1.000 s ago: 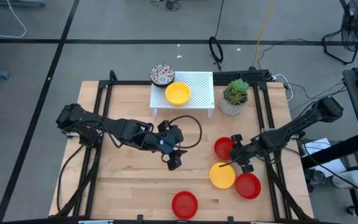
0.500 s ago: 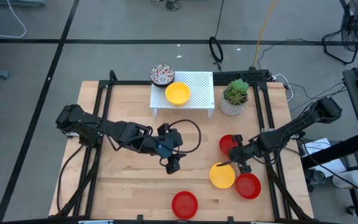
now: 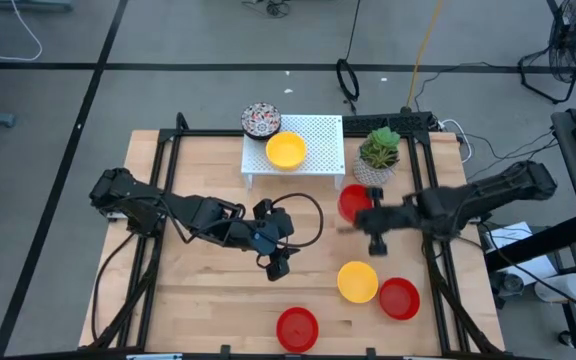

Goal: Pick & Place Mini bowls
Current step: Put the red bowl on the shelf

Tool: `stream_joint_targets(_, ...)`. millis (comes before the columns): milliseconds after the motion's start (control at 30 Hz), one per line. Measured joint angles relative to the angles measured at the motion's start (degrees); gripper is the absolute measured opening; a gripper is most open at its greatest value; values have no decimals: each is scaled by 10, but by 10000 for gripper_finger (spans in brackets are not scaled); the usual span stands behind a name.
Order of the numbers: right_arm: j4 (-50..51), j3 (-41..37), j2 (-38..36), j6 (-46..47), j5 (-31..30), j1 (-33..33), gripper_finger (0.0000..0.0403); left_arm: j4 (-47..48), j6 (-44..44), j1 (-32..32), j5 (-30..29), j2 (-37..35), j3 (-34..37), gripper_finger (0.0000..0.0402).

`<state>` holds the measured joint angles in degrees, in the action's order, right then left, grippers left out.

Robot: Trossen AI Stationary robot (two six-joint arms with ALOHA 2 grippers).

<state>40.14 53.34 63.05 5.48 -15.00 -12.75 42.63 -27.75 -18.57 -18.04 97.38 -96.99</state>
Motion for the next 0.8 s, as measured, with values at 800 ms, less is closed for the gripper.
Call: stream_joint_targets(800, -91, 176, 211, -203, 121, 384, 1, 0, -11, 0, 80, 0, 0, 230)
